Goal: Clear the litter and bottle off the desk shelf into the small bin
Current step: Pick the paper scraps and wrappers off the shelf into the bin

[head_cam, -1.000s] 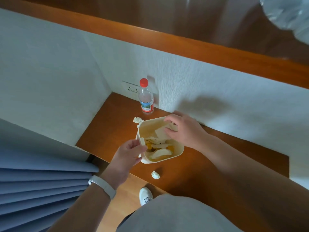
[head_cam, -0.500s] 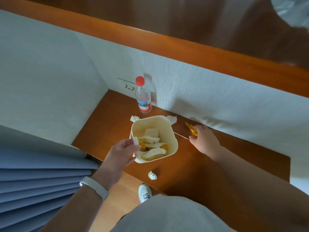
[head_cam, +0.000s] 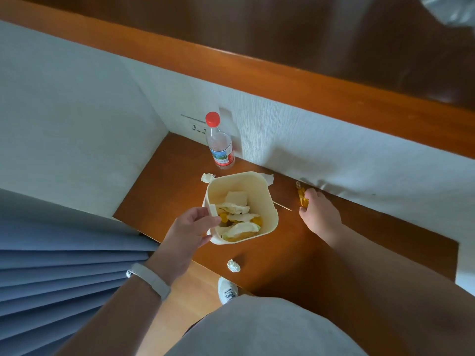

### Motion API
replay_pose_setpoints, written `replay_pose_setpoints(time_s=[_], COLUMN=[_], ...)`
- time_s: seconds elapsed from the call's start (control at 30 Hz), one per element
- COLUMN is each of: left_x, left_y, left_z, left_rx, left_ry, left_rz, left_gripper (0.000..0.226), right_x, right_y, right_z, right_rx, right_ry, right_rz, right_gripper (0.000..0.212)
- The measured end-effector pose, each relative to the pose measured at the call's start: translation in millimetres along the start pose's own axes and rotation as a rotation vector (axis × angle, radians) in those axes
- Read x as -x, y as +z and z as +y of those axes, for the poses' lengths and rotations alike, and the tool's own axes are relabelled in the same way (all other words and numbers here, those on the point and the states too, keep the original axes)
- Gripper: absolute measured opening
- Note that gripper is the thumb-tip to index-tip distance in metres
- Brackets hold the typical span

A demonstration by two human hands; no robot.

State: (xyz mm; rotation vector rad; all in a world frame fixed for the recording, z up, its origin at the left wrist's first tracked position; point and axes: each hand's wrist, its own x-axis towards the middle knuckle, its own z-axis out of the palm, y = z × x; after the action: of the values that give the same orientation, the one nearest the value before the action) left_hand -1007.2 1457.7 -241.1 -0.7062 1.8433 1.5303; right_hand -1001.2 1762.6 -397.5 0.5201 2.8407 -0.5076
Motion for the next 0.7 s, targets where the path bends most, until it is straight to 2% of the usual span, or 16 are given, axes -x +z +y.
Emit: replay_pose_setpoints(time_s=[0.3,0.47,0.7], left_x=[2,4,1], left_y=[2,-3,-18], left_z=[-3,-5,-9], left_rx=[0.017,0.027,0.027], left_ry=[0.012,0.011,0.024], left_rz=[-0.017,-0.031,-0.040], left_gripper=[0.019,0.022,0.023], right_x=[7,17,39], right_y=[-1,-16,-75], right_z=[8,-6,-69], right_rx=[-0.008,-0.102,-0.372], right_ry=[0.072,0.049,-0.148], right_rz=[-0.025,0.070,0.224], right_gripper=[0.024,0.023,0.006])
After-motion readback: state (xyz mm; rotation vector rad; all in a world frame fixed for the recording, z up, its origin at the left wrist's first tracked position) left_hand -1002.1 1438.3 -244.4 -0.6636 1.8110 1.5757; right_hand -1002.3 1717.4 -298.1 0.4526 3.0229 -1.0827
